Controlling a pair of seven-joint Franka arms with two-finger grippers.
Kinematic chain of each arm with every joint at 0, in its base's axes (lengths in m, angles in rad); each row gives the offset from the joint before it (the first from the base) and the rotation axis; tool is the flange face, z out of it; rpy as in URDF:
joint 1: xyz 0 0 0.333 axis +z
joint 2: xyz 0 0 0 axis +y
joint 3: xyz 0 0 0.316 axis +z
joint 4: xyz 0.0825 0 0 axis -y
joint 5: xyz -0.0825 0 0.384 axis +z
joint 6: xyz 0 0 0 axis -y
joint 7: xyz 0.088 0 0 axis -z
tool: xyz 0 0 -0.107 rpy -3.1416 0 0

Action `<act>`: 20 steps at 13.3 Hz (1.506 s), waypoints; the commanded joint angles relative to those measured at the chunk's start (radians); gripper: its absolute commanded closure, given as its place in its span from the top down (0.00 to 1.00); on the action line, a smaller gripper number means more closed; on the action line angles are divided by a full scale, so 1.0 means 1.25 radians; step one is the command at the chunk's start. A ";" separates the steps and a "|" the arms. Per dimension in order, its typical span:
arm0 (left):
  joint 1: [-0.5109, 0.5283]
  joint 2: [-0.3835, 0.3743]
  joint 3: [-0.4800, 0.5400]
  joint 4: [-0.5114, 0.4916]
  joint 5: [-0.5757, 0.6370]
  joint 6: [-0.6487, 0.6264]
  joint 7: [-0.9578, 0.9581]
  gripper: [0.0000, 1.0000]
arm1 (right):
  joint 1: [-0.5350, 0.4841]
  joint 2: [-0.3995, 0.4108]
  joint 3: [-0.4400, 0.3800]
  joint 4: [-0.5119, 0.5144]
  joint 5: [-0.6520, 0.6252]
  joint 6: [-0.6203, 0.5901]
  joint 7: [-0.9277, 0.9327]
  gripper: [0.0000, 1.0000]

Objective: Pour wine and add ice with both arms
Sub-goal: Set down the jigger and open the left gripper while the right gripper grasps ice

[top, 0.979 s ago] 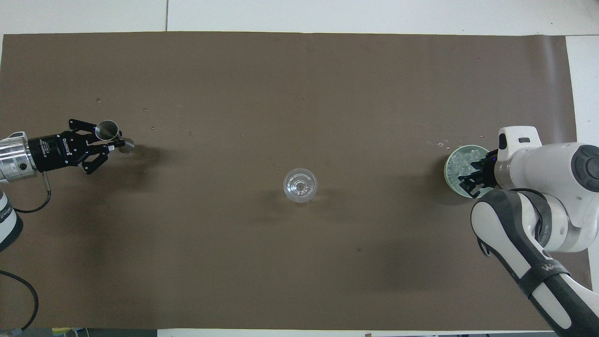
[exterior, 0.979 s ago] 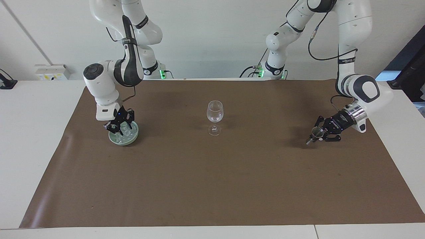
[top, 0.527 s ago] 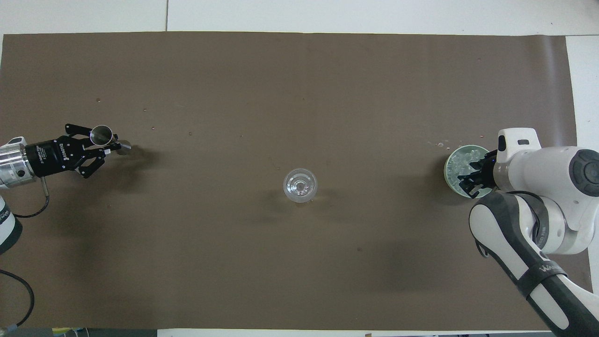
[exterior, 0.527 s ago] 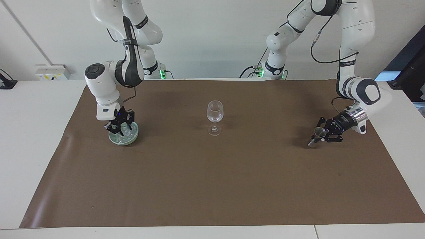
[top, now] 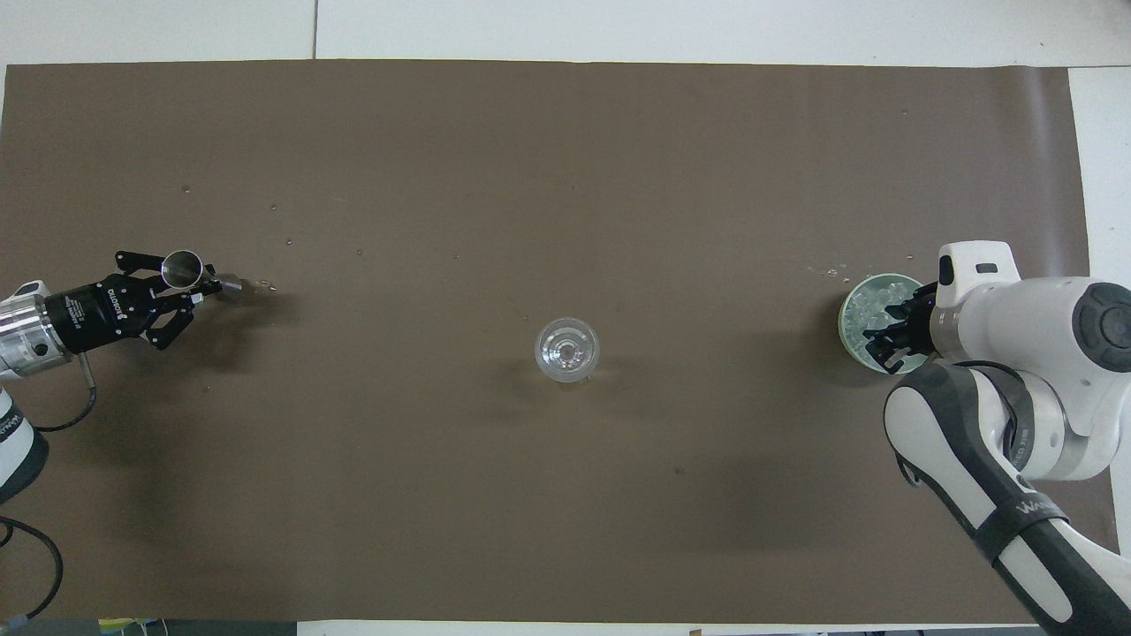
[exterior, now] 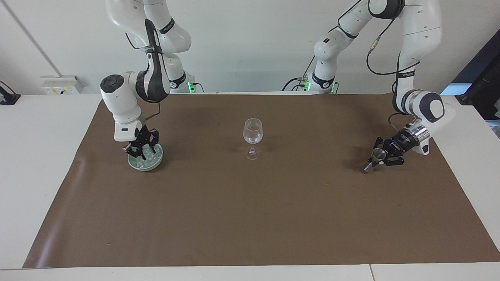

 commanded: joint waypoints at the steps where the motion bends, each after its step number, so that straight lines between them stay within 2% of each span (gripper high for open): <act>1: 0.018 -0.011 -0.005 -0.026 -0.020 -0.010 0.016 0.00 | -0.009 -0.021 0.002 -0.031 0.013 0.022 -0.027 0.43; 8: 0.024 -0.018 -0.005 -0.051 -0.020 0.002 0.017 0.00 | -0.009 -0.022 0.002 -0.039 0.013 0.032 -0.027 0.38; 9: 0.023 -0.018 -0.005 -0.050 -0.020 0.002 0.016 0.81 | -0.009 -0.022 0.004 -0.041 0.013 0.032 -0.027 0.38; 10: 0.023 -0.017 -0.005 -0.047 -0.020 0.004 0.017 1.00 | -0.009 -0.023 0.004 -0.044 0.013 0.032 -0.027 0.38; 14: 0.023 -0.014 -0.004 -0.031 0.007 0.005 0.025 1.00 | -0.009 -0.023 0.004 -0.044 0.013 0.032 -0.027 0.32; 17: 0.024 -0.011 -0.004 0.019 0.158 0.006 0.021 1.00 | -0.009 -0.023 0.002 -0.044 0.013 0.032 -0.027 0.18; 20: 0.025 -0.014 -0.003 0.047 0.253 0.024 0.020 1.00 | -0.002 -0.023 0.002 -0.041 0.013 0.030 -0.022 0.08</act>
